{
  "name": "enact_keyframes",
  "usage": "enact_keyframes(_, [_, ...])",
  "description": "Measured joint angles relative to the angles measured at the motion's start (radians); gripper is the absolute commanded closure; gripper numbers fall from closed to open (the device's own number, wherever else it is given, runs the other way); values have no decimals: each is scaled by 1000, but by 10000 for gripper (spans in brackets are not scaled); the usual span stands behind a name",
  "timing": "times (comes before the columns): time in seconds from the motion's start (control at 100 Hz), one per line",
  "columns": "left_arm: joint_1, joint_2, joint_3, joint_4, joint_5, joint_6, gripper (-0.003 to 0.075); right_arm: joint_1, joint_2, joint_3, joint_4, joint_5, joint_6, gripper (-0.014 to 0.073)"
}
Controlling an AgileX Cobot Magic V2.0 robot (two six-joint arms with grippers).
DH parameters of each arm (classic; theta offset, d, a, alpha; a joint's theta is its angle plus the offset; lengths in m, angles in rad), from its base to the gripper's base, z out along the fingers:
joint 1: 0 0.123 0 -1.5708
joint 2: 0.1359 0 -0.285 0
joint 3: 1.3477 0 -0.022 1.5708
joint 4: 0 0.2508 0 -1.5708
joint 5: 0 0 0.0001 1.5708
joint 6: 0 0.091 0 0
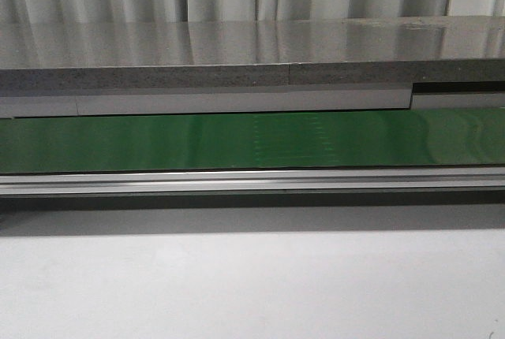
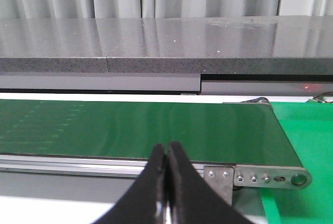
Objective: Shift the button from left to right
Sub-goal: 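Lower the left gripper and grasp the yellow-capped button's body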
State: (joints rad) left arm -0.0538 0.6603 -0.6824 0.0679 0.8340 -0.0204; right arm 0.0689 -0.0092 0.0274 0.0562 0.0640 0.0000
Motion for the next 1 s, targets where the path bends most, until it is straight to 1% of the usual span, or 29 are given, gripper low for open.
enact_keyframes(0.18, [0, 89, -123, 48, 53, -16, 81, 0, 0, 0, 0, 0, 0, 661])
enact_keyframes(0.26, [20, 151, -181, 70, 74, -16, 81, 0, 0, 0, 0, 0, 0, 661])
enact_keyframes(0.38, [98, 260, -262, 92, 82, -16, 81, 0, 0, 0, 0, 0, 0, 661])
enact_keyframes(0.49, [196, 356, -311, 94, 76, -7, 81, 0, 0, 0, 0, 0, 0, 661])
enact_keyframes(0.57, [270, 434, -341, 70, 69, 28, 81, 0, 0, 0, 0, 0, 0, 661])
enact_keyframes(0.71, [375, 570, -376, -14, 48, 94, 81, 0, 0, 0, 0, 0, 0, 661])
enact_keyframes(0.85, [429, 707, -397, -47, 6, 124, 81, 0, 0, 0, 0, 0, 0, 661])
enact_keyframes(1.0, [453, 843, -424, -51, -17, 133, 81, 0, 0, 0, 0, 0, 0, 661])
